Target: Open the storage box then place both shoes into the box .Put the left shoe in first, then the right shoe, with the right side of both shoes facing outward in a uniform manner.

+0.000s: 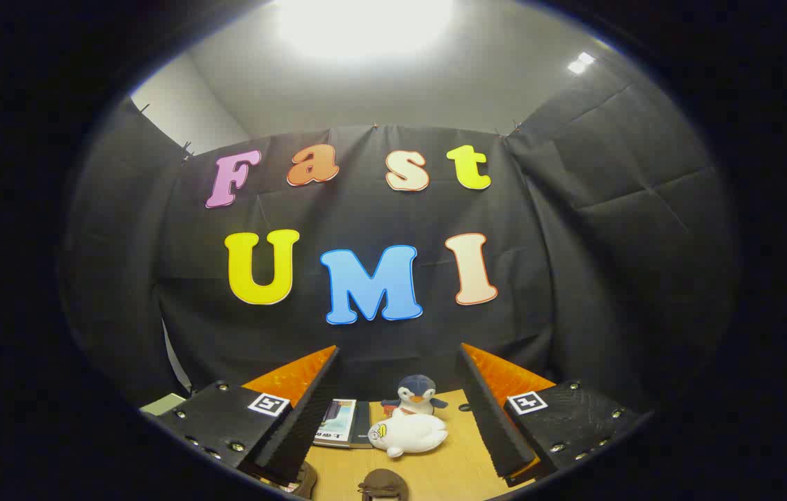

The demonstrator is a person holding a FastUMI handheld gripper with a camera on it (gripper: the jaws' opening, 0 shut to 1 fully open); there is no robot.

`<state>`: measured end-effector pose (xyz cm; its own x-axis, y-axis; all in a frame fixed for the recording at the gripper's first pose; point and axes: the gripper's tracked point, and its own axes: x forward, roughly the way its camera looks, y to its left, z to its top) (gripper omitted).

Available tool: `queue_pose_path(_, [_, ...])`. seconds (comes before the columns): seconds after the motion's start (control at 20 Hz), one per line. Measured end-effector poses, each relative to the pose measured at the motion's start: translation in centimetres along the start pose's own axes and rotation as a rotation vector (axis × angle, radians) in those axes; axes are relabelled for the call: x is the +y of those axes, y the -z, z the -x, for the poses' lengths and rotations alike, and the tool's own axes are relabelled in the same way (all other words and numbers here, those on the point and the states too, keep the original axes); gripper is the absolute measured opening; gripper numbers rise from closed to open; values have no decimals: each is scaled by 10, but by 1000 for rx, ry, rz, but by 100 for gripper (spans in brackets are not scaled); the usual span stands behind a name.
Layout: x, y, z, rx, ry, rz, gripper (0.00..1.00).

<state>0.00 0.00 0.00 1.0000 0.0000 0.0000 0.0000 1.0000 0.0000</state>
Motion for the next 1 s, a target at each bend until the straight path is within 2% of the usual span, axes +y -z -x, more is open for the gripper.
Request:
queue_pose_path(0.45, [-4, 12, 7, 12, 92, 50, 98])
queue_pose_path(0.8, [5, 22, 2, 11, 30, 36, 98])
queue_pose_path(1.0, [13, 36, -9, 50, -37, 9, 98])
